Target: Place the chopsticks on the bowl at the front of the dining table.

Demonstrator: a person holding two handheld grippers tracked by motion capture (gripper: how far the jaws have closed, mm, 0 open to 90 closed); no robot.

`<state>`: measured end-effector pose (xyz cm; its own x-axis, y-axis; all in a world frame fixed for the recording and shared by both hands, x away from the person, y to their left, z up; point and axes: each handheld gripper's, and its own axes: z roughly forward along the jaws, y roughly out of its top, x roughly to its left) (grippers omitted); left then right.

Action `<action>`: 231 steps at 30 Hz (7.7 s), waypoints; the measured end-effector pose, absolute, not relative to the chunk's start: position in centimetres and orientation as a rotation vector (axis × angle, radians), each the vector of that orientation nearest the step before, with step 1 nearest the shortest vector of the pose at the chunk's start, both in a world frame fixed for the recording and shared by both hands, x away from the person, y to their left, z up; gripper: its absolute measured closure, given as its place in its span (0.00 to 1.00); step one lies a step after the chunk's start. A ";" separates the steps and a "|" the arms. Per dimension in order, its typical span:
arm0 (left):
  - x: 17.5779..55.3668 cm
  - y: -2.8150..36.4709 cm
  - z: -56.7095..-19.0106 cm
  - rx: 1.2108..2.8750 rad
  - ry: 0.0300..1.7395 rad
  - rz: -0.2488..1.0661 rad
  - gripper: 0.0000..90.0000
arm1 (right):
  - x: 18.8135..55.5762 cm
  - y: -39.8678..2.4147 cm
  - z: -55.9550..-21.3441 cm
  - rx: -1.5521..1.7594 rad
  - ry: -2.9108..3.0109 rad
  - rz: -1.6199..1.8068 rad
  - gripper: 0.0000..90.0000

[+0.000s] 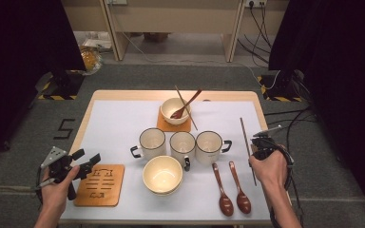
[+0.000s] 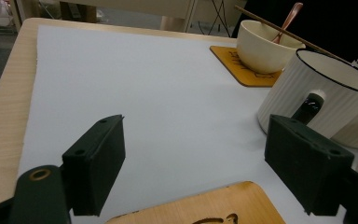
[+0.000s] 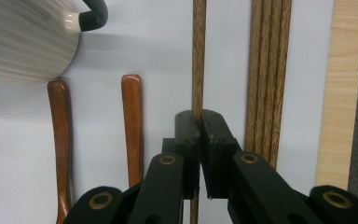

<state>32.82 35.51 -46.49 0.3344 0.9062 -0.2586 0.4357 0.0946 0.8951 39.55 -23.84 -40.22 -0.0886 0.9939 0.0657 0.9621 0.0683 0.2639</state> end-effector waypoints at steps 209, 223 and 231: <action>32.7 35.9 -46.3 1.504 1.281 0.553 0.22 | 45.8 -14.0 -31.8 1.758 2.257 0.557 0.95; 32.7 36.0 -46.3 1.503 1.281 0.553 0.22 | 46.3 -13.5 -31.7 1.750 2.268 0.552 0.95; 32.7 36.0 -46.2 1.503 1.281 0.553 0.22 | 46.5 -13.1 -31.6 1.740 2.276 0.550 0.95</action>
<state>32.73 36.02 -46.24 0.3237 0.9081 -0.2656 0.4298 0.1089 0.8963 46.55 -13.11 -31.64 -0.2726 0.9609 0.0487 0.8770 0.2274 0.4232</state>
